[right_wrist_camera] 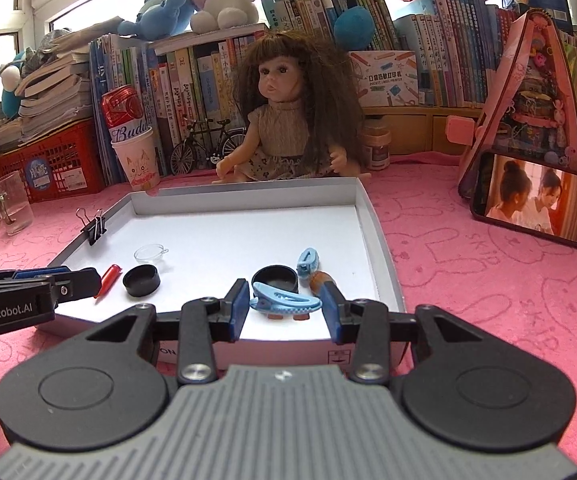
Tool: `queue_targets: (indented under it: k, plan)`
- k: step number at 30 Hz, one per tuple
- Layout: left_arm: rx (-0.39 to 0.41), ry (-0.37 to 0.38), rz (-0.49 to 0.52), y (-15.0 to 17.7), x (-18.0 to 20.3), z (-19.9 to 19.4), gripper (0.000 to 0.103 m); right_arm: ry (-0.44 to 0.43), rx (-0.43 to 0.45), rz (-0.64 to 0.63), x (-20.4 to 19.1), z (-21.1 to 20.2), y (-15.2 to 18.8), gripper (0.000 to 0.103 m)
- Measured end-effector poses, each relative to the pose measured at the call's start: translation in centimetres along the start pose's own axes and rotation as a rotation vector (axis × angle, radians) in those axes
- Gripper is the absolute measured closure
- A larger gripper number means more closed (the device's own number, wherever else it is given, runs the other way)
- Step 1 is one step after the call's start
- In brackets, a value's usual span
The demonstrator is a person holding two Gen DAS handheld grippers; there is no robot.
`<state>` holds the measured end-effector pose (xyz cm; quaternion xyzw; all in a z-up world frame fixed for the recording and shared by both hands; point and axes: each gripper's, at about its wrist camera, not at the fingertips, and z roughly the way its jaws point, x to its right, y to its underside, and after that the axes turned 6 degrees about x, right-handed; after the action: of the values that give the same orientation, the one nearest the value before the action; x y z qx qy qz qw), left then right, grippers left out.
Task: Organize rigid objects
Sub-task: 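Carry the black lid and blue hair clip over the white box with both tools, then open both tools to drop the lid and hair clip into the box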
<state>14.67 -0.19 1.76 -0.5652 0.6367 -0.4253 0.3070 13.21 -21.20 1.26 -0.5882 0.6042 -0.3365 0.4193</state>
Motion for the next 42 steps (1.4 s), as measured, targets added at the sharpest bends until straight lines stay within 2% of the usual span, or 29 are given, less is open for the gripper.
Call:
queue_targets:
  k: [31,33,35,42]
  plan:
    - [-0.052,-0.012,-0.002,0.4,0.2,2.5,0.073,0.003,-0.051,-0.029,-0.6,2.4,0.0,0.054]
    - [-0.047,-0.011,-0.004,0.4,0.2,2.4,0.068,0.0,-0.05,-0.027,-0.6,2.4,0.0,0.053]
    - [-0.034,-0.006,-0.002,0.4,0.2,2.1,0.06,-0.004,-0.047,-0.024,-0.6,2.2,0.0,0.046]
    - [-0.002,0.02,0.015,0.1,0.3,0.0,0.052,-0.032,-0.017,-0.038,-0.9,0.5,-0.4,0.04]
